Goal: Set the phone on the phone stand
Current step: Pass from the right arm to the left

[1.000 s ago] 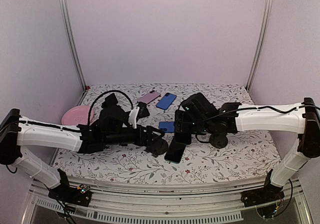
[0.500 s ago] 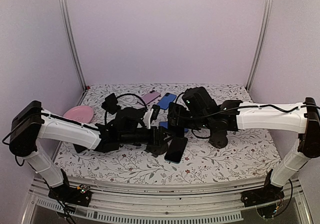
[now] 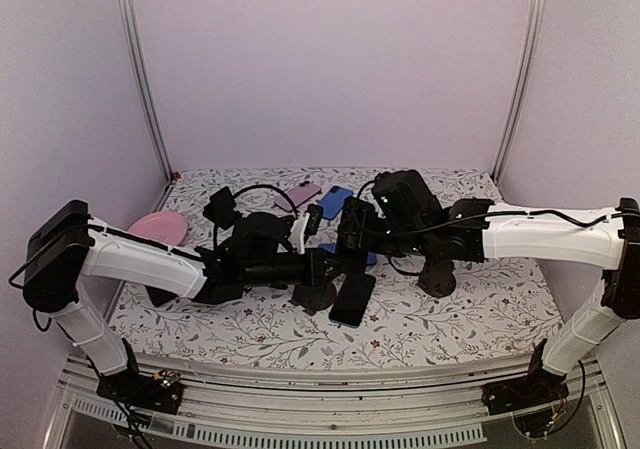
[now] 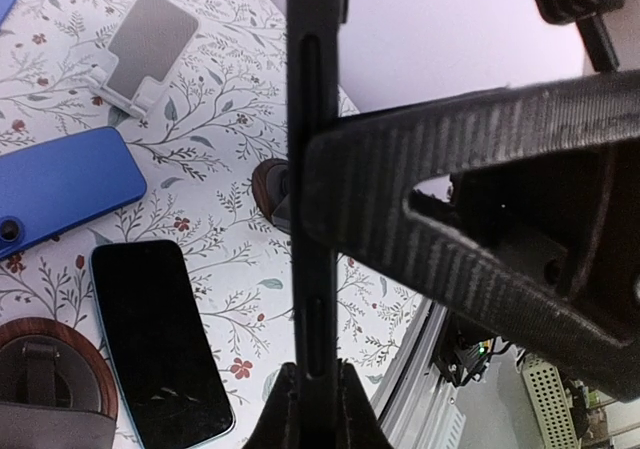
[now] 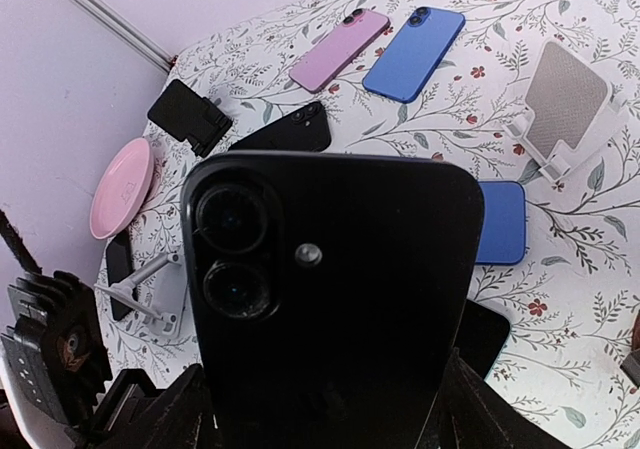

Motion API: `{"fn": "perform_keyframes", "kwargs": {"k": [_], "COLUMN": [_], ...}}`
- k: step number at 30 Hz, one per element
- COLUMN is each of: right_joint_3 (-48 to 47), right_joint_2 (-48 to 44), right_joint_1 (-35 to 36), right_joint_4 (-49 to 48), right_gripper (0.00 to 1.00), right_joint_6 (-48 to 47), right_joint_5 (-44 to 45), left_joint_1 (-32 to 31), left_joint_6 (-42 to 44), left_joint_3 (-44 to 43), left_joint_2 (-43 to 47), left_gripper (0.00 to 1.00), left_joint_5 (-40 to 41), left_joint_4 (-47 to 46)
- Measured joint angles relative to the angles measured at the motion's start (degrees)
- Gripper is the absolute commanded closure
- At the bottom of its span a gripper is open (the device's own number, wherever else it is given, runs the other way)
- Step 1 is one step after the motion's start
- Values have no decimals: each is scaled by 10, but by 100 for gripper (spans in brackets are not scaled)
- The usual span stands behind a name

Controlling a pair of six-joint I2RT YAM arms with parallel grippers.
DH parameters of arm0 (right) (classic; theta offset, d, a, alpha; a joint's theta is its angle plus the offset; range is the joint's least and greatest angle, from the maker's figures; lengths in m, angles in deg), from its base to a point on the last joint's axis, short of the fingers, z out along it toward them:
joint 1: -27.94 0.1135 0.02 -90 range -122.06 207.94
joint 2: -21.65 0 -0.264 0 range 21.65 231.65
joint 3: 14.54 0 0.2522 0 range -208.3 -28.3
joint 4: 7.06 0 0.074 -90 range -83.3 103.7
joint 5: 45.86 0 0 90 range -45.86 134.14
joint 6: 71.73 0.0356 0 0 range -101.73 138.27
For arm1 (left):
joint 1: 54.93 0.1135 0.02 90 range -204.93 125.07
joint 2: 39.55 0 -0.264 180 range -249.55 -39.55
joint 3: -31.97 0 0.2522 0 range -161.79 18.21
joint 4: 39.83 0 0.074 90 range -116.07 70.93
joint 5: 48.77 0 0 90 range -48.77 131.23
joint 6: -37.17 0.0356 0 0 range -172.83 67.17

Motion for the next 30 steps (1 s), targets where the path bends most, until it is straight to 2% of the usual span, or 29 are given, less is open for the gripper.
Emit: {"fn": "perform_keyframes", "kwargs": {"k": [4,8,11,21,27,30], "right_joint_3": [7,13,20,68,92,103], "right_joint_2": [-6,-17,-38,-148,-179,-195], "right_joint_1": [-2,-2,-2,-2,-2,-2], "right_joint_4": [-3,-4,-21,-45,-34,-31], "right_gripper": [27,8,1,0,1,4], "right_joint_6": [0,0,-2,-3,16,24], "right_joint_5": [-1,-7,-19,-29,-40,-56], "left_joint_1": [-2,-4,-7,-17,-59,-89], "left_joint_6": [9,31,57,158,245,296], "left_joint_3": [0,0,0,26,32,37], "left_joint_2": [0,4,20,125,166,179], "left_gripper": [100,100,100,100,100,100], "left_joint_5": [0,3,11,101,205,284], "left_joint_4": [2,5,25,89,139,153]}}
